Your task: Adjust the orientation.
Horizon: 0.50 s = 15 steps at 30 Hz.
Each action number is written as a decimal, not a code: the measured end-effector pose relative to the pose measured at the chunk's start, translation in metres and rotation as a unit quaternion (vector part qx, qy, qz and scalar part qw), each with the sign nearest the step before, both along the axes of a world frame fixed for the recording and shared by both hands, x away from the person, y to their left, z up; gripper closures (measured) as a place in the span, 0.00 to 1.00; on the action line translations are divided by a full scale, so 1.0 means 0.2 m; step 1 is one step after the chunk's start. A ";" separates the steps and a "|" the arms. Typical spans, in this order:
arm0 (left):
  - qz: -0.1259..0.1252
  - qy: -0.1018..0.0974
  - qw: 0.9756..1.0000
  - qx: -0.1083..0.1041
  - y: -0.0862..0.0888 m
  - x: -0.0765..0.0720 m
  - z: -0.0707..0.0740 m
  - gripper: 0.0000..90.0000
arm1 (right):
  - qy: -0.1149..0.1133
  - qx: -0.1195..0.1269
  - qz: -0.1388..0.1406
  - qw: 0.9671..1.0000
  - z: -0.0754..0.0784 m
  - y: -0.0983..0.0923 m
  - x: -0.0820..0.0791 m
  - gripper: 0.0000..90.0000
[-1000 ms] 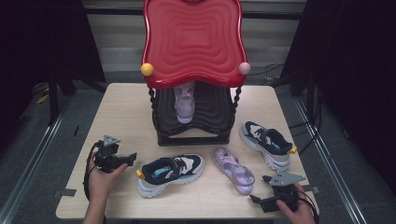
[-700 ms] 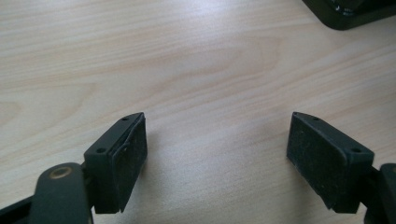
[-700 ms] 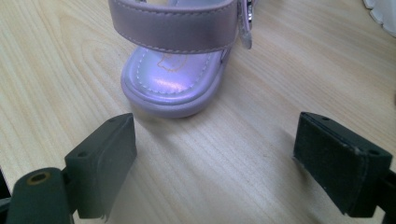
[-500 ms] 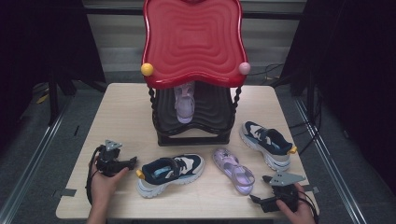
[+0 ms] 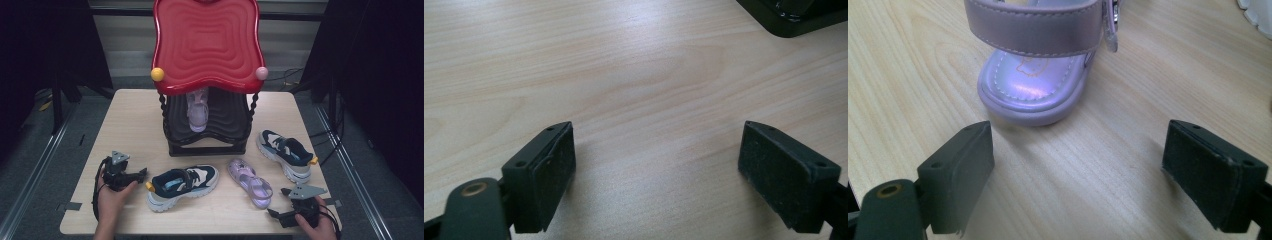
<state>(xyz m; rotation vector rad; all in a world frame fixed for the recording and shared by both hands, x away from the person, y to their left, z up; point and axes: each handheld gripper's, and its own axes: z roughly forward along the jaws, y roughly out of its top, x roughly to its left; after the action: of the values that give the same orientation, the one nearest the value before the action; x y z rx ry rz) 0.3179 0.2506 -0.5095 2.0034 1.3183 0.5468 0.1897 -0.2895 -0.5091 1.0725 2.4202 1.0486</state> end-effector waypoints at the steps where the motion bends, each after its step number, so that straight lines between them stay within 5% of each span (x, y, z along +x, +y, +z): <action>1: 0.000 0.000 1.000 0.000 0.00 0.00 0.00 0.16 | 0.000 0.000 0.000 1.000 0.00 0.00 0.00 0.14; 15: 0.000 0.000 1.000 0.000 0.00 0.00 0.00 0.16 | -0.010 0.000 -0.029 1.000 0.02 0.06 -0.02 0.17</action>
<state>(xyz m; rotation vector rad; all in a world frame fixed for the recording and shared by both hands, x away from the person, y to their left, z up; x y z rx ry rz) 0.3180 0.2507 -0.5095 2.0033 1.3182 0.5456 0.1867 -0.2771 -0.5046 1.1203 2.3589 1.0358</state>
